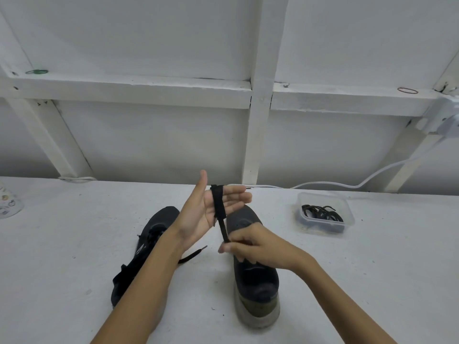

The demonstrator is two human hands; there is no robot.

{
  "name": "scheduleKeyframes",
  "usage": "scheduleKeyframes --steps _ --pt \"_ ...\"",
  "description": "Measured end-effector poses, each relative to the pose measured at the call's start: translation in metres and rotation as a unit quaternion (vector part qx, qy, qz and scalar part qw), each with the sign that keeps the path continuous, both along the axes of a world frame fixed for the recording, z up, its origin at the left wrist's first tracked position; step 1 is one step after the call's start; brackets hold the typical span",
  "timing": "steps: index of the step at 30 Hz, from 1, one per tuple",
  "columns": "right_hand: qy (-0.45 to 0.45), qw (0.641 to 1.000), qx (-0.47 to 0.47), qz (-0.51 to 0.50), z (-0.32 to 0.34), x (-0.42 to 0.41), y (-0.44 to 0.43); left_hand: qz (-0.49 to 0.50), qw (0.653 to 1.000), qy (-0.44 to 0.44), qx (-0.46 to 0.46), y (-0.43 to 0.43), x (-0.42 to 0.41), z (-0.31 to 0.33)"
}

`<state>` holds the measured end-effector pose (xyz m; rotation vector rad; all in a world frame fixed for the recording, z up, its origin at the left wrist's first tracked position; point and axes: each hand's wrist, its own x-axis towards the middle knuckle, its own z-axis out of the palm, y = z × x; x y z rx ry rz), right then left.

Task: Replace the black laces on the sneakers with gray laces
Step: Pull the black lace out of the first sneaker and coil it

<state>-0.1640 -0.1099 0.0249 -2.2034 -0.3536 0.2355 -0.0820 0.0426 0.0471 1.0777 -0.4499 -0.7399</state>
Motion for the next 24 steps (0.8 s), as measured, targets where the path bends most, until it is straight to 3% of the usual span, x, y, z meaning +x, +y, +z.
scheduleKeyframes --steps 7,11,17,22,24 --pt "-0.068 0.997 -0.025 0.003 0.046 0.005 -0.019 -0.016 0.982 -0.084 0.168 -0.002 -0.003 -0.016" --pt "-0.119 0.992 -0.009 -0.036 0.057 0.029 -0.032 -0.071 0.987 -0.059 0.132 -0.003 -0.014 -0.012" --pt "-0.074 0.976 0.184 -0.085 0.029 0.045 -0.027 -0.086 0.996 0.019 0.033 -0.005 -0.022 -0.005" --pt "-0.023 0.976 0.136 -0.166 -0.004 0.029 -0.010 -0.068 0.996 0.053 -0.025 -0.004 -0.016 -0.001" --pt "-0.017 0.980 0.127 -0.152 -0.009 0.019 -0.009 -0.048 0.997 0.056 -0.029 -0.004 -0.016 -0.001"
